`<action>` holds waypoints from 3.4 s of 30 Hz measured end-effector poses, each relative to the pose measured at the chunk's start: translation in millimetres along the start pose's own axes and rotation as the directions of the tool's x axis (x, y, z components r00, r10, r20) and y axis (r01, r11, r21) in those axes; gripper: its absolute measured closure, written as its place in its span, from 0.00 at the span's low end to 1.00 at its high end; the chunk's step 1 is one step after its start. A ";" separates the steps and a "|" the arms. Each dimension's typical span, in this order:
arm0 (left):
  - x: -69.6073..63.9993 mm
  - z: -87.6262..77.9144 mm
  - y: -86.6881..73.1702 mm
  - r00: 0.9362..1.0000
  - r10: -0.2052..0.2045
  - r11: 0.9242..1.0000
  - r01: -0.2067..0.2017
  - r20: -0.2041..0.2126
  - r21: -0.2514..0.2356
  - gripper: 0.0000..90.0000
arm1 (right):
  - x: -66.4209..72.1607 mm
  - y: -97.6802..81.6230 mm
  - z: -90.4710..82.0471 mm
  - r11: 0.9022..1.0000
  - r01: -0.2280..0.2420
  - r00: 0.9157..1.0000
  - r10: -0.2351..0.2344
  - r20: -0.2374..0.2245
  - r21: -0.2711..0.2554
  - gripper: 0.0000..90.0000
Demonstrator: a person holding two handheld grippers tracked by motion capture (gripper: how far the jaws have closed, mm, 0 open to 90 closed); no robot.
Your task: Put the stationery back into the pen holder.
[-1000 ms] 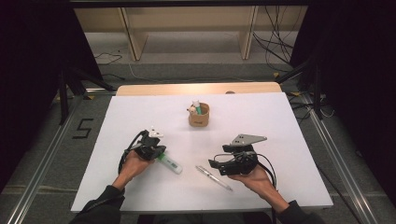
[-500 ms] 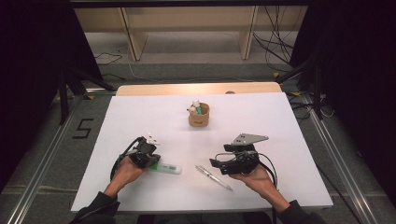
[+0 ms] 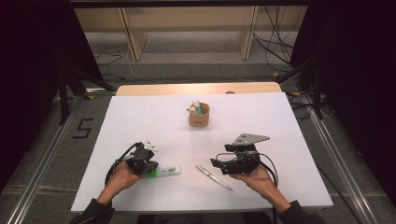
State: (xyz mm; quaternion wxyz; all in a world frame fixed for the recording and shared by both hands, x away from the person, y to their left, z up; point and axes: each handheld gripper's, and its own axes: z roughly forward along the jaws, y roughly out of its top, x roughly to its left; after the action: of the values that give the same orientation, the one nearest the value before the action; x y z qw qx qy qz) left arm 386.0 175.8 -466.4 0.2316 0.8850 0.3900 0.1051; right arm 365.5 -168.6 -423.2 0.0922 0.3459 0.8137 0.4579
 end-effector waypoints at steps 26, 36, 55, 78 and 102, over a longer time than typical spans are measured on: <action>-4.2 -7.4 1.6 0.980 0.179 0.966 -0.191 0.082 0.172 0.27 | -0.9 -0.5 0.0 1.000 -0.002 1.000 0.002 0.000 0.004 0.24; -6.8 -1.2 1.4 0.968 0.233 0.947 -0.248 0.094 0.206 0.40 | -0.1 -1.0 1.4 1.000 0.004 1.000 -0.004 -0.001 0.009 0.24; -15.6 -1.3 8.4 0.923 0.352 0.896 -0.381 0.158 0.228 0.68 | 0.0 -1.1 1.6 1.000 0.003 1.000 -0.003 -0.003 0.011 0.24; -19.2 -12.1 18.3 0.945 0.236 0.951 -0.272 0.225 0.147 0.74 | 7.2 1.1 -1.3 0.998 0.061 0.998 -0.062 -0.002 -0.008 0.24; -48.4 -14.2 63.6 0.911 0.266 0.935 -0.323 0.315 0.144 0.74 | 59.0 -0.2 8.4 0.922 0.388 0.922 -0.388 0.017 0.007 0.22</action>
State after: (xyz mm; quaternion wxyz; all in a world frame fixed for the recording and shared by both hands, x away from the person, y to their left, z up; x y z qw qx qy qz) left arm 389.0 107.2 -423.0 0.1808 0.9577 0.2217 -0.0307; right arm 325.4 -124.7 -418.2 0.1876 0.1826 0.8661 0.4259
